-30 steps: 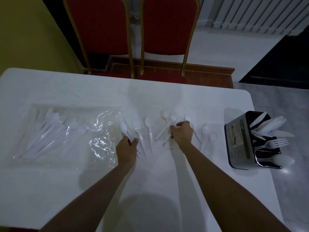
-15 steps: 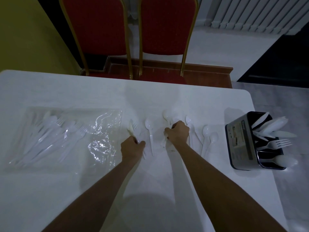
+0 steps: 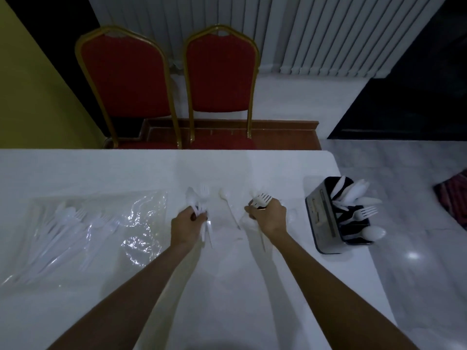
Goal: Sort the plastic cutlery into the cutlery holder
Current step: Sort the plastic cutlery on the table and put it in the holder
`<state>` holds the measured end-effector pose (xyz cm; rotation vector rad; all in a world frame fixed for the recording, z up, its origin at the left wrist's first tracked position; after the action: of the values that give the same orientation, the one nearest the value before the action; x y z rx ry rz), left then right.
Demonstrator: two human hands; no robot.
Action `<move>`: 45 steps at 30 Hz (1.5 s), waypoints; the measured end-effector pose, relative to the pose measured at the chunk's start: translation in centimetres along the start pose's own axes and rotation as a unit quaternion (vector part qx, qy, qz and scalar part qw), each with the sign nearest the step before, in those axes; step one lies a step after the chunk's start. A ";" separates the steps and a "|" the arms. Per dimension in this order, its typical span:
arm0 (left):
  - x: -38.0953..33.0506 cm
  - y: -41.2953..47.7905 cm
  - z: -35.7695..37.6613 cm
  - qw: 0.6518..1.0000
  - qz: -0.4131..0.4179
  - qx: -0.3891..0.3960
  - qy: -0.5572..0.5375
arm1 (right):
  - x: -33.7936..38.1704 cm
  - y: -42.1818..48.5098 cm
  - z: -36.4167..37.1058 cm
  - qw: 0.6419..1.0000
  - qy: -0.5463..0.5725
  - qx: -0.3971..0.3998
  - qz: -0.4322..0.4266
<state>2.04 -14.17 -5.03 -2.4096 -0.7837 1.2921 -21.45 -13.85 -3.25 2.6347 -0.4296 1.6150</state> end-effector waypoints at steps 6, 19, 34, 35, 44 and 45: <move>-9.5 -4.2 4.0 0.990 0.108 0.091 -0.028 | 4.8 -1.9 -11.3 0.995 -0.034 -0.039 -0.081; -17.5 -14.5 17.9 0.963 0.126 0.237 -0.036 | -1.8 -3.7 -26.2 0.975 -0.163 -0.146 -0.034; -19.2 -16.6 23.3 0.965 0.218 0.130 0.059 | -6.0 0.1 -26.0 0.976 -0.212 -0.019 -0.051; -19.3 -16.8 23.4 0.964 0.228 0.122 0.070 | -6.1 0.2 -26.0 0.975 -0.215 -0.011 -0.055; -18.5 -17.5 23.9 0.939 0.300 0.146 0.077 | -6.1 0.0 -26.3 0.975 -0.203 0.009 -0.086; -18.5 -17.5 24.0 0.940 0.298 0.146 0.077 | -6.2 0.0 -26.2 0.976 -0.199 0.007 -0.083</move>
<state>-31.92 -10.85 2.80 -2.5351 0.2011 1.2711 -46.96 -8.20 3.46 2.9136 -0.1933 1.0459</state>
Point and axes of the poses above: each hand's wrist, its own y-axis towards the middle knuckle, its own z-axis out of the palm, x = y × z, the point moved 6 cm from there along y, towards the middle knuckle, and after that the axes turned 14 degrees about -z, right-handed, at the moved point
